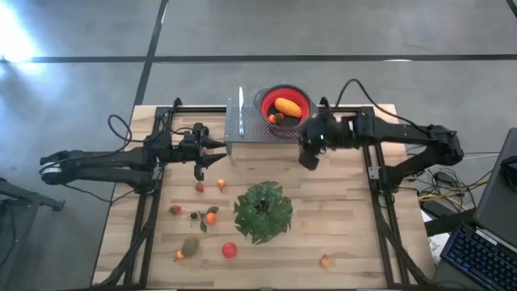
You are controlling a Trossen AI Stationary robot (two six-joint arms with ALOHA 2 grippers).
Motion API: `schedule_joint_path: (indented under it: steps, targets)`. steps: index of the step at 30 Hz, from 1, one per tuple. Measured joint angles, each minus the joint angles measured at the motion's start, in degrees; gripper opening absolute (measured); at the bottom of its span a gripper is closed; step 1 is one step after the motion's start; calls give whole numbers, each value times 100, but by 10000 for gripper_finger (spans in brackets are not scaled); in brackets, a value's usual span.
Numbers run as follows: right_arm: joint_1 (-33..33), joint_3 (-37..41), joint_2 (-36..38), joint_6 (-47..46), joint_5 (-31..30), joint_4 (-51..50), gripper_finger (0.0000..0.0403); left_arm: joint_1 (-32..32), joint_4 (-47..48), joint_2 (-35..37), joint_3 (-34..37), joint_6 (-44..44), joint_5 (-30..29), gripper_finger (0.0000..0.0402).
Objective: Pick & Place Fruit
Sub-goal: Put the blackberry into the red strainer bowl on the shelf
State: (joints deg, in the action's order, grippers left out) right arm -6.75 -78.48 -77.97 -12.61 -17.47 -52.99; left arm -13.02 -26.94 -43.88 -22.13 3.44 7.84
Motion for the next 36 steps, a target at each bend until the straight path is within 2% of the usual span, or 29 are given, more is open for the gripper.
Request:
schedule_joint_path:
  steps: [6,11,14,20,29,36]
  targets:
    - [-798,-618,-369,363,368,149,97,-1,0,-2,0,0,0,167]
    - [-1383,-1067,-889,565,489,192,106,-1,0,-2,0,0,0,167]
    - [-1710,-1272,-1236,683,802,199,111,-2,0,-2,0,0,0,167]
    - [-2230,-1714,-1906,841,1025,-65,98,-1,0,-2,0,-1,0,167]
    - [-2504,-2179,-2490,834,1217,-420,115,-2,0,-2,0,-83,0,167]
    - [-2561,-2200,-2588,852,1201,-427,98,-2,-1,-4,0,-83,0,167]
